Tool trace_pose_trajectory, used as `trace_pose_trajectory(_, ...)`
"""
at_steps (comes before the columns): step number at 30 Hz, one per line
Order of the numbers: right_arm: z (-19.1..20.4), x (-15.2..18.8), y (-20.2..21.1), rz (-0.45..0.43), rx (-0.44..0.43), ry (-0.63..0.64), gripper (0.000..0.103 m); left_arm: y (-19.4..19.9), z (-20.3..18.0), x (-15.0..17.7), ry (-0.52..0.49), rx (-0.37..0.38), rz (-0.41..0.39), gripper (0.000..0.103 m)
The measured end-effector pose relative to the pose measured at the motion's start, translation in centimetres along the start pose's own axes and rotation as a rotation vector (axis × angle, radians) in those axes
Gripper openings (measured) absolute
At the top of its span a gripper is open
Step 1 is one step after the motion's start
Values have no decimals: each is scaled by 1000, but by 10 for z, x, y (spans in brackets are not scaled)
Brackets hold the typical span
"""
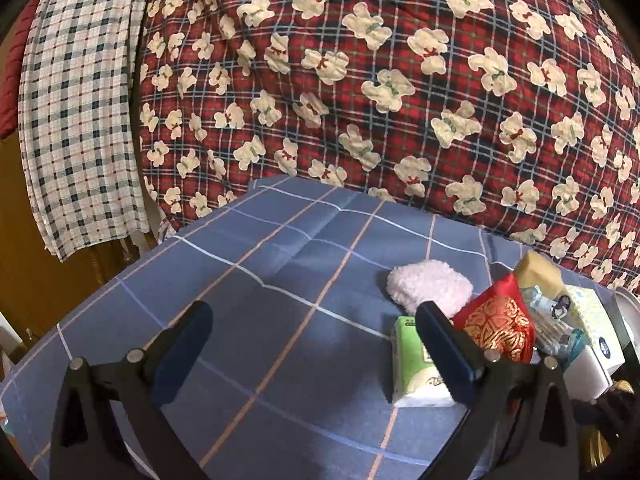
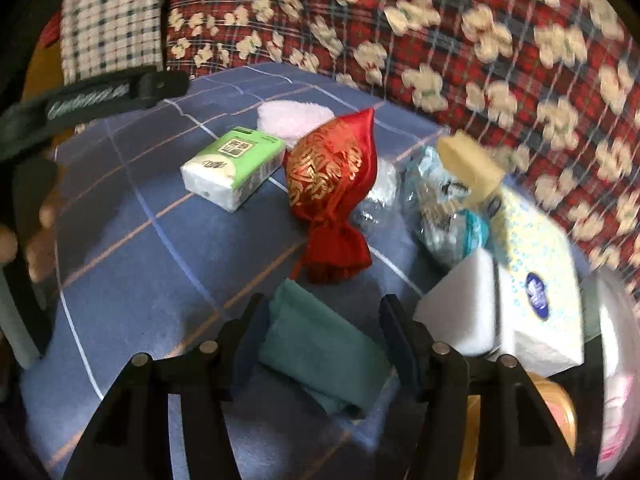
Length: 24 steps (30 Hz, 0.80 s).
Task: Organize soft objects
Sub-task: 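Grasp the teal cloth with the right gripper while the left gripper grasps the green tissue pack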
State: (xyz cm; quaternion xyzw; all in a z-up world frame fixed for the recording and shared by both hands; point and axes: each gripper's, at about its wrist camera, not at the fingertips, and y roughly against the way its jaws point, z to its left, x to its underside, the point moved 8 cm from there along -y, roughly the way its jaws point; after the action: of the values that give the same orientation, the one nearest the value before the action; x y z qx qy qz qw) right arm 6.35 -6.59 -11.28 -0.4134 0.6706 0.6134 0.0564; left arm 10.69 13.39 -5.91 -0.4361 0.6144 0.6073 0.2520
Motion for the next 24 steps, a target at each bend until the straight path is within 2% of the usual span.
trace_pose_trajectory(2,-3,-1,-3,24,-41,-47,32,-1,2,1,12,-1,12,103)
trace_pose_trajectory(4,-2,0,-3,52,-147,-117,26,-2,2,2,20,5,19,103)
trace_pose_trajectory(6,-3,2,-1,59,-151,-131,16,-3,2,3,18,8,20,103)
trace_pose_trajectory(10,-4,2,3,37,-154,-142,13,-3,0,3,9,4,18,103)
trace_pose_trajectory(12,-3,2,6,15,-182,-157,12,-3,-1,4,12,11,19,103)
trace_pose_trajectory(14,-2,-1,13,-22,-218,-183,12,-4,-4,6,20,41,33,103)
trace_pose_trajectory(18,-4,-20,45,-207,-273,-221,13,-8,-12,11,11,76,69,103)
trace_pose_trajectory(22,-14,-34,74,-370,-246,-265,13,-13,-32,18,-31,147,115,103)
trace_pose_trajectory(24,-23,-33,82,-428,-197,-298,13,-17,-42,21,-50,173,143,102)
